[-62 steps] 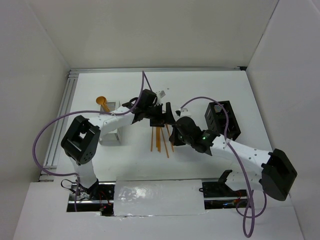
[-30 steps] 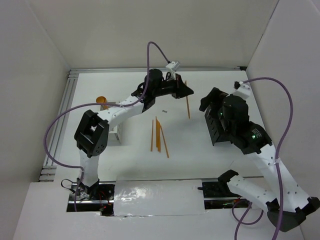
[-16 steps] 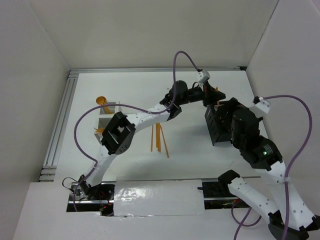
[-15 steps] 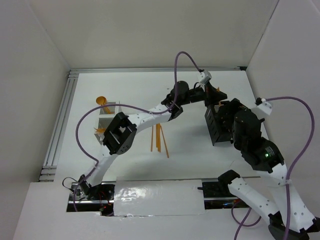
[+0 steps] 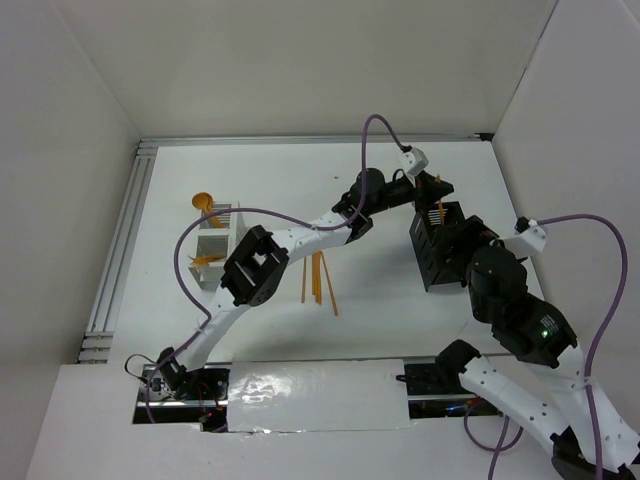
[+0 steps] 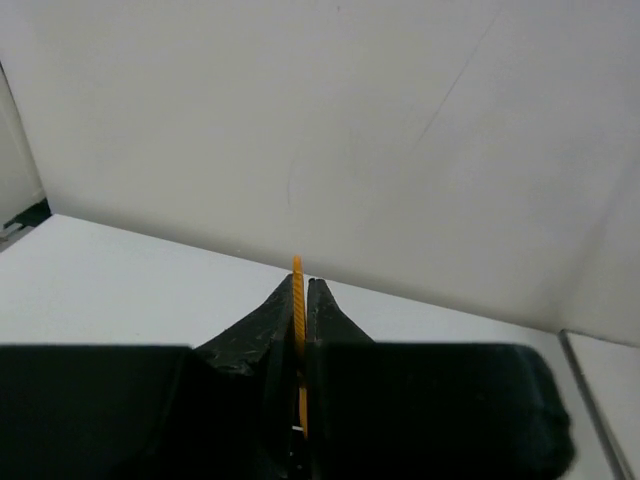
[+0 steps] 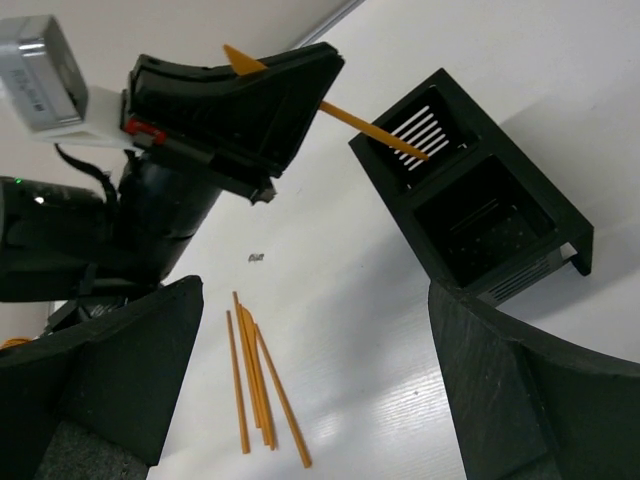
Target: Sort the eating utensils into containers
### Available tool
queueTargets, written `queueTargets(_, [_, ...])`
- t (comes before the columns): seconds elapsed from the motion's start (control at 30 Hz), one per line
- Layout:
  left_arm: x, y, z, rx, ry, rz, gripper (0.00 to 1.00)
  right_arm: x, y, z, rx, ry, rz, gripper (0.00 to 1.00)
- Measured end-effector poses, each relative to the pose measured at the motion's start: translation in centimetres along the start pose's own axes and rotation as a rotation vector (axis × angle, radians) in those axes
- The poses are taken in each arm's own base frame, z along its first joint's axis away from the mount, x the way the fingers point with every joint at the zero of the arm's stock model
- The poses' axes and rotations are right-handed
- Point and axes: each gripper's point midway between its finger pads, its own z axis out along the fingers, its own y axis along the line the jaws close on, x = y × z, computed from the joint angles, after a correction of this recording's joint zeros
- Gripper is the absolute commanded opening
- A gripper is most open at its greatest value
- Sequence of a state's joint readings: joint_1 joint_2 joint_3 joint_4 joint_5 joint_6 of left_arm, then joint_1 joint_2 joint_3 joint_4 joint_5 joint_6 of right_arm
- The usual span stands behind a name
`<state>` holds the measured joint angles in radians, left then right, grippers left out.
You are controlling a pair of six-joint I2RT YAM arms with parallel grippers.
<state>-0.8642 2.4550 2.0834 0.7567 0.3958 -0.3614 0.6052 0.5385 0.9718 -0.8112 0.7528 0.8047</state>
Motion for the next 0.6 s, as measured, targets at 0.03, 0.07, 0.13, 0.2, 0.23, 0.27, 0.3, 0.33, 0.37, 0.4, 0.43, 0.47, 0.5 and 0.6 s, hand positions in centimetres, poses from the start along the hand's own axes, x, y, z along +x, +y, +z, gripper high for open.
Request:
queueTargets(0.03, [0.2,0.1,0.0,-0.003,0.004,0.006,0.27,0.1,0.2,-0.1,-0.008,0.004,0.0,1.0])
queueTargets(0.07, [0.3,0.2,0.0,-0.004,0.007,0.018,0.43,0.3,0.3,-0.2,-0.015,0.009,-0.001,1.0])
queueTargets(0.13, [0.5,0.2,0.0,-0.001,0.011,0.03,0.59,0.5,0.6,-0.2,-0.025,0.016,-0.006,1.0])
queueTargets(0.2, [0.7,0.3,0.0,-0.002,0.022,0.039,0.86,0.7,0.7,-0.2,-0.024,0.019,-0.013,1.0])
queueTargets(0.23, [0.9,0.4,0.0,-0.004,0.032,0.042,0.87,0.8,0.7,0.0,-0.019,0.021,-0.021,1.0])
queueTargets(0.27, [1.1,0.5,-0.1,-0.012,0.044,0.038,0.9,1.0,0.7,0.2,-0.012,0.024,-0.034,1.0])
queueTargets(0.3, [1.2,0.6,-0.1,-0.018,0.051,0.041,0.94,1.2,0.8,0.3,-0.009,0.032,-0.057,1.0])
queueTargets(0.33, [1.5,0.9,-0.2,-0.034,0.065,0.04,0.96,1.6,1.0,0.6,-0.01,0.044,-0.086,1.0])
queueTargets(0.37, [1.4,1.2,-0.3,-0.051,0.076,0.039,0.97,1.9,1.3,0.8,-0.017,0.055,-0.114,1.0])
queueTargets(0.4, [1.3,1.6,-0.5,-0.075,0.093,0.032,0.98,2.3,1.7,1.0,-0.033,0.072,-0.145,1.0])
queueTargets(0.43, [0.9,1.9,-0.7,-0.094,0.106,0.026,0.98,2.7,2.2,1.2,-0.049,0.087,-0.171,1.0])
queueTargets(0.47, [0.3,2.0,-1.0,-0.11,0.123,0.014,0.99,3.1,2.7,1.4,-0.069,0.104,-0.198,1.0])
queueTargets(0.5, [-0.8,2.3,-1.4,-0.128,0.133,0.003,1.0,3.8,3.4,1.6,-0.097,0.129,-0.23,1.0])
queueTargets(0.6, [-6.4,4.5,-4.4,-0.214,0.142,-0.031,1.0,5.8,5.4,2.4,-0.164,0.196,-0.296,1.0])
